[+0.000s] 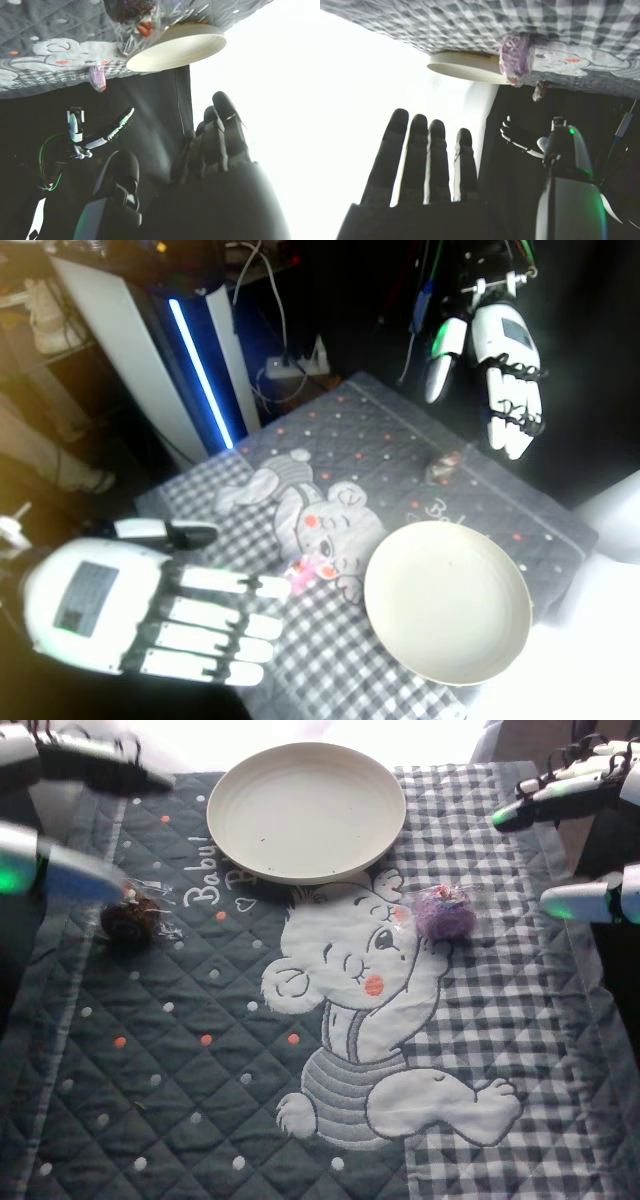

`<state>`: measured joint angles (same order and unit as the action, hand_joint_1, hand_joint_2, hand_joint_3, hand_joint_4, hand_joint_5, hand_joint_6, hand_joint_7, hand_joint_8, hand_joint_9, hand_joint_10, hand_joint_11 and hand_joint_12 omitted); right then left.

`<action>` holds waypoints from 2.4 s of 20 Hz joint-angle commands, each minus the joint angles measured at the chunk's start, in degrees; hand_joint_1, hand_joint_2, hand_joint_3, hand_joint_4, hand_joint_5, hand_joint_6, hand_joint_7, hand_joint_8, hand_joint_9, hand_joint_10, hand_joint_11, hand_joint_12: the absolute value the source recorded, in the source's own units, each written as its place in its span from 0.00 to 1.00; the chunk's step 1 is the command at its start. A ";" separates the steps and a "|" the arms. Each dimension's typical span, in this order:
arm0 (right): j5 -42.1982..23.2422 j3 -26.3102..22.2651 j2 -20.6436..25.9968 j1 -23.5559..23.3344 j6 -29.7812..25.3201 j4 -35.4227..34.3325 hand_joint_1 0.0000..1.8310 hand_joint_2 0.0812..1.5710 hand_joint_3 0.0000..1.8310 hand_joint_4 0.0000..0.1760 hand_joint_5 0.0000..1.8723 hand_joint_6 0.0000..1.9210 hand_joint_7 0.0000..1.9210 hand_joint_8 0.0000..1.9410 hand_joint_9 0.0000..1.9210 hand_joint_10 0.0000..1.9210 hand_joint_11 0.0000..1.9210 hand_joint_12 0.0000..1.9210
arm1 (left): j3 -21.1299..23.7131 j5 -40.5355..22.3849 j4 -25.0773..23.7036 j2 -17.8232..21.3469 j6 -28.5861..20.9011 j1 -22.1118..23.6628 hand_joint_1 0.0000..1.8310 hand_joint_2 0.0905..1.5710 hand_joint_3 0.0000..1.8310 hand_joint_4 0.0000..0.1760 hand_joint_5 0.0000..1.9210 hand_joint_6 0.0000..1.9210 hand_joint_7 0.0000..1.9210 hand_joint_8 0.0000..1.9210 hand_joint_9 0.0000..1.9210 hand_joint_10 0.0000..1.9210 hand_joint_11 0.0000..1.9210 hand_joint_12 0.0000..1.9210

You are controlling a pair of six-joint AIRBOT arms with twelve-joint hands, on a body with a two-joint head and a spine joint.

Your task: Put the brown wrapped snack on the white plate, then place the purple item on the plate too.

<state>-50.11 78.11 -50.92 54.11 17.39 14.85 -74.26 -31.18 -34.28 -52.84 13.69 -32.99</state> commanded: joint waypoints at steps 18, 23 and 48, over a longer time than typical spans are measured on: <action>-6.24 0.29 -0.13 -0.80 -0.53 -3.03 0.33 0.69 0.00 0.70 0.31 0.00 0.21 0.00 0.20 0.00 0.03 0.40 | -6.63 12.97 -8.61 -8.05 1.96 2.74 0.42 0.57 0.00 0.25 0.33 0.00 0.41 0.00 0.47 0.02 0.18 0.52; -6.24 0.33 -0.23 -0.80 -0.53 -3.03 0.32 0.69 0.00 0.46 0.32 0.00 0.21 0.00 0.19 0.00 0.01 0.42 | -7.08 14.79 -8.77 -9.01 3.03 2.31 0.46 0.60 0.00 0.21 0.37 0.00 0.48 0.02 0.54 0.05 0.22 0.57; -7.33 2.23 -2.59 -0.96 -2.67 -2.07 0.38 0.70 0.00 0.27 0.34 0.00 0.26 0.00 0.25 0.00 0.08 0.38 | -23.69 6.58 10.93 -26.27 9.43 9.10 0.43 0.54 0.00 0.56 0.26 0.00 0.21 0.02 0.26 0.12 0.12 0.51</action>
<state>-51.44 79.83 -53.71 54.11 15.09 15.59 -97.51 -18.70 -24.45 -78.89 23.40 -24.43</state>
